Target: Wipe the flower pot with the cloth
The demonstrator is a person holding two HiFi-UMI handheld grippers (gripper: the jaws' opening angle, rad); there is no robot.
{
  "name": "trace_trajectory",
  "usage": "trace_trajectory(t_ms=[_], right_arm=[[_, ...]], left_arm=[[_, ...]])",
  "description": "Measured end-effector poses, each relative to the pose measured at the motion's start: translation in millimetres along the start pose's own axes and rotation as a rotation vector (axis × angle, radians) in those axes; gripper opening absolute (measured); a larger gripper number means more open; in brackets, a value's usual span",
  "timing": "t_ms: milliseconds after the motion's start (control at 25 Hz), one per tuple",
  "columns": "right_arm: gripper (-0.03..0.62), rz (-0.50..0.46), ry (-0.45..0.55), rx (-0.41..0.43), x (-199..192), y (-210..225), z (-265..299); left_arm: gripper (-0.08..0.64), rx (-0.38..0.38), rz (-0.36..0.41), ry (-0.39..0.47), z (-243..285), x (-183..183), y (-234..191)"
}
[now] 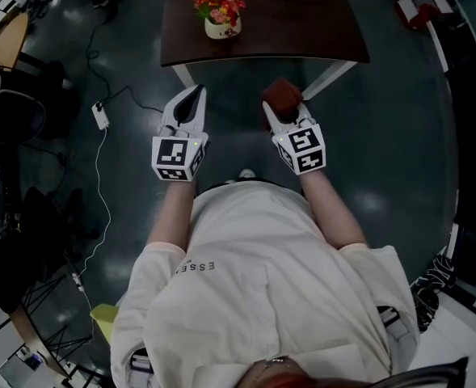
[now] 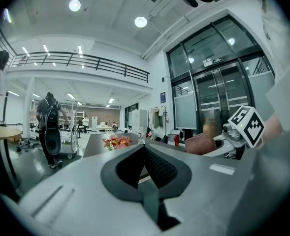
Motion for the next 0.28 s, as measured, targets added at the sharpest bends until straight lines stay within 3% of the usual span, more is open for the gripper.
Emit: trace_trajectory(t_ms=[280], right_arm=[[0.044,0.010,0.000,0.016,1.6,0.3,0.2]], left_arm=[[0.011,-0.022,0.009,0.003,0.0,-1.7,3.9]])
Point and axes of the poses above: the fingertips, and each gripper's own axes: z forward along the fingers, y to its right, x out of its top, the point moved 9 cm from there along -z, backward along the fingers, and after that the axes turned 3 degrees about -z, right-handed, at the moved point
